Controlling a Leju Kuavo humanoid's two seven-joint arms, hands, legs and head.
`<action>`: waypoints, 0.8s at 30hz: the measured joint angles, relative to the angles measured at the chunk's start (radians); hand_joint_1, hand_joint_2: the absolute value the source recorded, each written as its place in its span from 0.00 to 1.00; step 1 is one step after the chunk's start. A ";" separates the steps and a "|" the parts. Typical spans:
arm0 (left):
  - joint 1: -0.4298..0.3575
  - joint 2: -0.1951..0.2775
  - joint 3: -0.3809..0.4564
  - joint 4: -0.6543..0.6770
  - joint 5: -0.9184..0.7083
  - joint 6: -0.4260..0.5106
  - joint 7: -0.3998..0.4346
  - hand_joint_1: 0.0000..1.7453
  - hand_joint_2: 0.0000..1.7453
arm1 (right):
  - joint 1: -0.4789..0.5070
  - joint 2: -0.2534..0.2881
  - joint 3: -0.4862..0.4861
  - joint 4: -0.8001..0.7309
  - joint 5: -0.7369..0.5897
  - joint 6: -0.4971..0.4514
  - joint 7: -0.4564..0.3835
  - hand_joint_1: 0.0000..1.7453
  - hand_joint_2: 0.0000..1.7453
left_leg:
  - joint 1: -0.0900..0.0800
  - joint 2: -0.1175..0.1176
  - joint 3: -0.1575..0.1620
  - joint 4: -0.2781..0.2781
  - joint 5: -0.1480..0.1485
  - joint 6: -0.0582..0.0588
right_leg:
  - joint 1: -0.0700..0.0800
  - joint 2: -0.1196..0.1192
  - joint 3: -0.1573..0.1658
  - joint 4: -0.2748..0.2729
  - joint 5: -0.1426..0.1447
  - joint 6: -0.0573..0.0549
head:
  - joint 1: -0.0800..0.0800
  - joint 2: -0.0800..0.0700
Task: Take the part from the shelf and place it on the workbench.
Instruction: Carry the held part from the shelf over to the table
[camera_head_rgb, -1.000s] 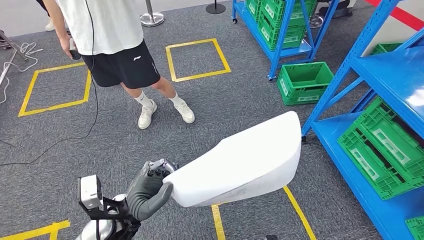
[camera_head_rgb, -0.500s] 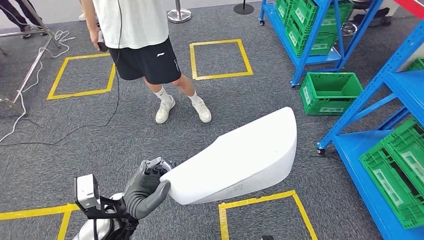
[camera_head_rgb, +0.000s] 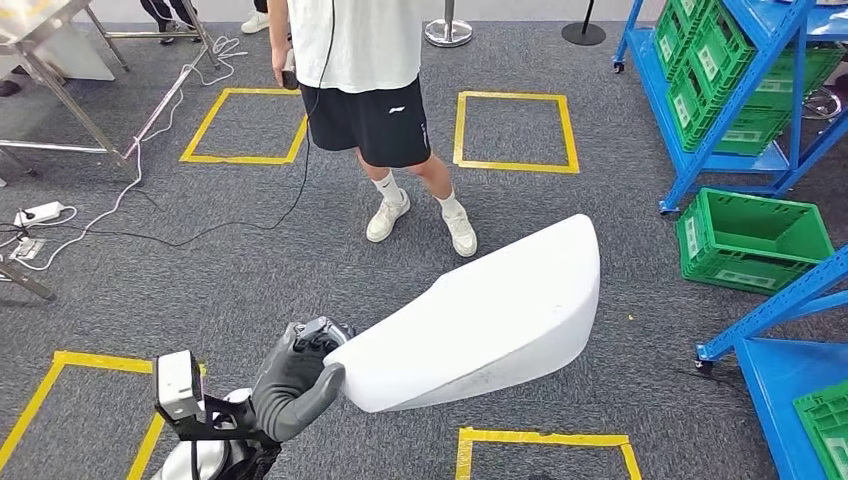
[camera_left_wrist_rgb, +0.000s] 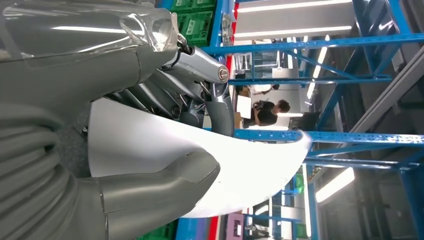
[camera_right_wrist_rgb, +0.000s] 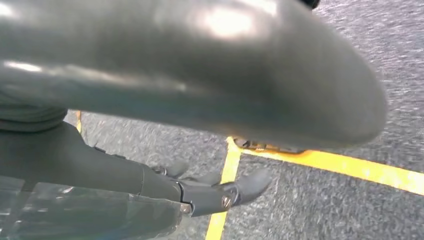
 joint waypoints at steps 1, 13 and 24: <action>0.002 0.001 0.000 0.000 0.000 0.000 0.000 1.00 1.00 | 0.000 -0.001 0.000 0.000 0.001 0.000 0.001 0.00 0.00 | 0.002 0.013 -0.004 0.007 -0.004 -0.003 | 0.002 -0.006 0.001 0.000 -0.001 -0.006 | -0.002 0.000; -0.003 0.004 0.006 -0.006 -0.002 -0.001 -0.002 1.00 1.00 | 0.000 0.014 -0.004 -0.003 0.001 -0.006 0.001 0.00 0.00 | -0.064 0.133 -0.043 0.034 0.030 0.081 | 0.033 -0.046 0.039 -0.016 -0.024 -0.037 | -0.007 0.000; -0.006 -0.003 0.003 -0.001 -0.003 -0.001 -0.001 1.00 1.00 | 0.002 0.000 -0.005 -0.008 0.005 -0.008 0.003 0.00 0.00 | -0.027 0.106 0.068 -0.101 0.039 0.073 | -0.002 -0.040 -0.085 0.150 -0.045 0.025 | -0.006 0.000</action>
